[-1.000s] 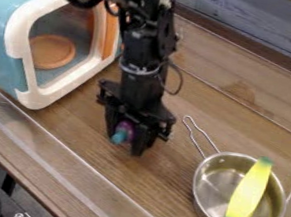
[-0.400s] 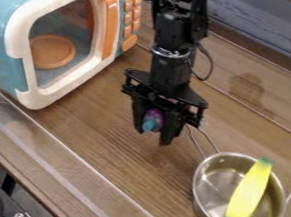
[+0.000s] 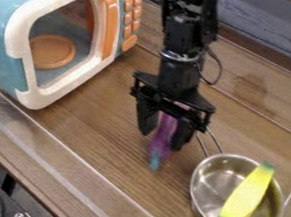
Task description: Remove the eggplant from inside the silver pot and put it on the table
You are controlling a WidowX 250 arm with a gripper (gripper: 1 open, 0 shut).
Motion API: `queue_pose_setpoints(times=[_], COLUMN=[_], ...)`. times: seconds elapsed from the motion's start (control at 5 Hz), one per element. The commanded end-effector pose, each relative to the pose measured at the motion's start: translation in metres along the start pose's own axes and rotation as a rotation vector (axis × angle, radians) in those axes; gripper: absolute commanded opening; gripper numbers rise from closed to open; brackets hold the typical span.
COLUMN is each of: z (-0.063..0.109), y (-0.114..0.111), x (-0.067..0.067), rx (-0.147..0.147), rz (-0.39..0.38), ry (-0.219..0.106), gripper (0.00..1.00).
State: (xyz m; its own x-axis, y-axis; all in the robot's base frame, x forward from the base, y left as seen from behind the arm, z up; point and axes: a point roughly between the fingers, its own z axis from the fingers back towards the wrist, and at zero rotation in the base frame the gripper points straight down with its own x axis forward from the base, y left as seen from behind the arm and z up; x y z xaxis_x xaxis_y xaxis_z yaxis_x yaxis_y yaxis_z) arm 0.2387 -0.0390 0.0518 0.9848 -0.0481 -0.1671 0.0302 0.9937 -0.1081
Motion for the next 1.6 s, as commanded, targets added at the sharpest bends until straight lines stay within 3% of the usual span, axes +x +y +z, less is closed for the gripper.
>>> queue_pose_setpoints(times=[0.0,0.2,0.4,0.8,1.2,1.4], z=[0.022,0.031,0.038,0.058,0.077,0.074], y=[-0.007,-0.001,0.011,0.013,0.024,0.025], x=[0.006,0.004,0.004,0.0,-0.01,-0.005], rx=[-0.017,-0.044,-0.051,-0.071,-0.072,-0.07], rz=[-0.069,-0.054,-0.028,-0.012,0.006,-0.007], ry=[-0.04,-0.078,-0.119,-0.193,-0.23,-0.264], gripper=[1.0,1.0,1.0,1.0,1.0,1.0])
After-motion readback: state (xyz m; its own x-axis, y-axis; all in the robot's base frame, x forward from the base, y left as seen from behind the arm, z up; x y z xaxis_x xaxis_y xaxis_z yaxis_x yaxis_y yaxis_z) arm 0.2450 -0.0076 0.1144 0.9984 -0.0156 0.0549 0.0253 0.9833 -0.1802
